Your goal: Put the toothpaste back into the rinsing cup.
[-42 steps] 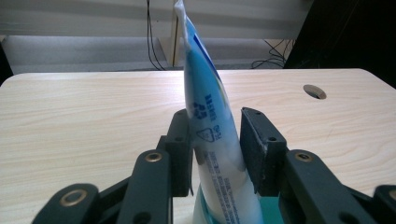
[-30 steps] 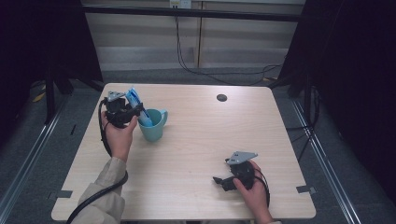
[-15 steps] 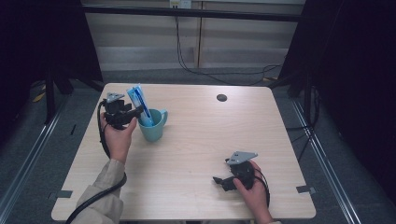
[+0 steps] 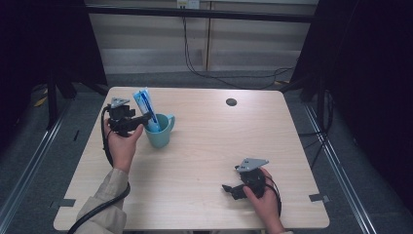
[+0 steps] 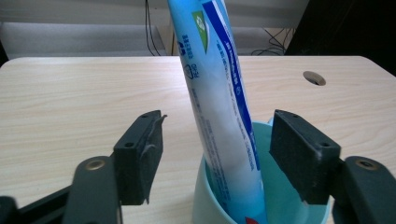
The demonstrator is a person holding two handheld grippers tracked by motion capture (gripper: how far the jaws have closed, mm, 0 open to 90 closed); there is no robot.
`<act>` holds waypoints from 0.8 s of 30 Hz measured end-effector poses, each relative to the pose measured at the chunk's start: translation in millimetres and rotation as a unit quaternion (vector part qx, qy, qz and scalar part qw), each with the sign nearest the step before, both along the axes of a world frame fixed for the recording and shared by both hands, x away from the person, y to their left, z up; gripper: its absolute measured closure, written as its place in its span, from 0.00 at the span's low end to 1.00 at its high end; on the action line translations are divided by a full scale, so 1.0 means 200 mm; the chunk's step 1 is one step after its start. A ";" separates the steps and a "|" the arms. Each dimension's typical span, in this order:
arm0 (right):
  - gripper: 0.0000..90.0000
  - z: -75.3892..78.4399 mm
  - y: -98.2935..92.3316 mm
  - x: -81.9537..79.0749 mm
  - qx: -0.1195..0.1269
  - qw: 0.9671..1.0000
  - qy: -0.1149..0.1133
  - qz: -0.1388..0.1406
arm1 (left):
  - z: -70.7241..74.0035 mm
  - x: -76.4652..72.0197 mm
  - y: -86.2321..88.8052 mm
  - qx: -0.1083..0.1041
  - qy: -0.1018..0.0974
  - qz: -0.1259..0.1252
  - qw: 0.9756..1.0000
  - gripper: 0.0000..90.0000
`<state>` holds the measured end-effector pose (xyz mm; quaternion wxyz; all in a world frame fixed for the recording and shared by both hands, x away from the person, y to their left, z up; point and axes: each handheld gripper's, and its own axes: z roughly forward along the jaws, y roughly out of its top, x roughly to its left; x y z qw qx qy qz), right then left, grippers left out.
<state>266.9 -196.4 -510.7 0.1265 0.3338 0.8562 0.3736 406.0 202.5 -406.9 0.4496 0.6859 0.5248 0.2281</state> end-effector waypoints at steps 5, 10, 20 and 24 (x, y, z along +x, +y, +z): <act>0.14 0.00 0.00 0.00 0.000 1.000 0.000 0.000 | -0.01 -0.01 0.00 0.004 0.010 -0.004 1.000 0.29; 0.14 0.00 0.00 0.00 0.000 1.000 0.000 0.000 | -0.01 -0.02 0.00 0.000 0.010 -0.009 1.000 0.25; 0.14 0.00 0.00 0.00 0.000 1.000 0.000 0.000 | -0.01 -0.05 0.00 -0.003 0.004 -0.020 1.000 0.20; 0.14 0.00 0.00 0.00 0.000 1.000 0.000 0.000 | -0.02 -0.07 0.01 -0.008 0.005 -0.025 1.000 0.19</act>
